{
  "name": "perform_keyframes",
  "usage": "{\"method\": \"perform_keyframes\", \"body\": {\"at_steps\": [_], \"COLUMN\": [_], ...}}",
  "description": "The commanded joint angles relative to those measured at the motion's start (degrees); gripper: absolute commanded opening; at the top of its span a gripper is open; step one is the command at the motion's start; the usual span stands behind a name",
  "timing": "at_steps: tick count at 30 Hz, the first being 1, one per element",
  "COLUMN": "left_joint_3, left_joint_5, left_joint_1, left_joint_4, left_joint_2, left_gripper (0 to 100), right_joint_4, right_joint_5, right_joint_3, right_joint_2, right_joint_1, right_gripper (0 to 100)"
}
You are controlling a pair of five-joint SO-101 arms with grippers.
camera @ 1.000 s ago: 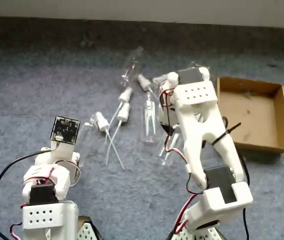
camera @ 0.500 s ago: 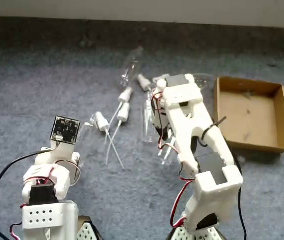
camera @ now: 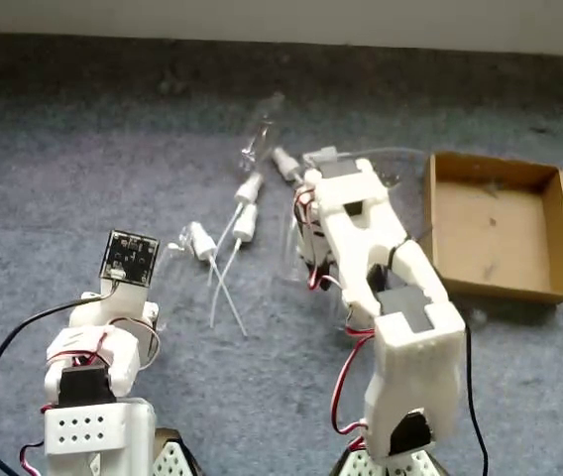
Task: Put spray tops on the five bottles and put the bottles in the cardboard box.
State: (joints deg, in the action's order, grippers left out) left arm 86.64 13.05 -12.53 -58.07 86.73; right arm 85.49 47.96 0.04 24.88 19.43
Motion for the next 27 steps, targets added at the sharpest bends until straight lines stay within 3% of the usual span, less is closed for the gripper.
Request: {"method": "perform_keyframes", "body": {"at_steps": [1,4,11,16,22,27], "left_joint_3": [-0.04,-0.04,0.75,0.84,0.92,0.92], "left_joint_5": [-0.44,-0.44,-0.44,-0.44,-0.44,-0.44], "left_joint_1": [0.48,0.48,0.57,0.84,0.84,0.84], "left_joint_4": [1.32,1.32,1.49,1.49,1.49,1.49], "left_joint_2": [0.31,0.31,0.31,0.31,0.31,0.31], "left_gripper": [2,2,2,2,2,2], "right_joint_4": [0.4,1.8,0.84,0.22,-5.32,-9.54], "right_joint_5": [-4.92,-17.85,-28.57,-29.54,-29.71,-29.8], "right_joint_3": [-0.57,-0.75,-2.68,-4.97,-4.97,-4.7], "right_joint_2": [0.75,1.36,1.36,1.63,1.71,1.8], "right_joint_1": [0.48,0.31,-1.54,-1.63,-2.59,-3.03], "right_gripper": [32.1,32.1,32.1,31.7,21.6,20.2]}}
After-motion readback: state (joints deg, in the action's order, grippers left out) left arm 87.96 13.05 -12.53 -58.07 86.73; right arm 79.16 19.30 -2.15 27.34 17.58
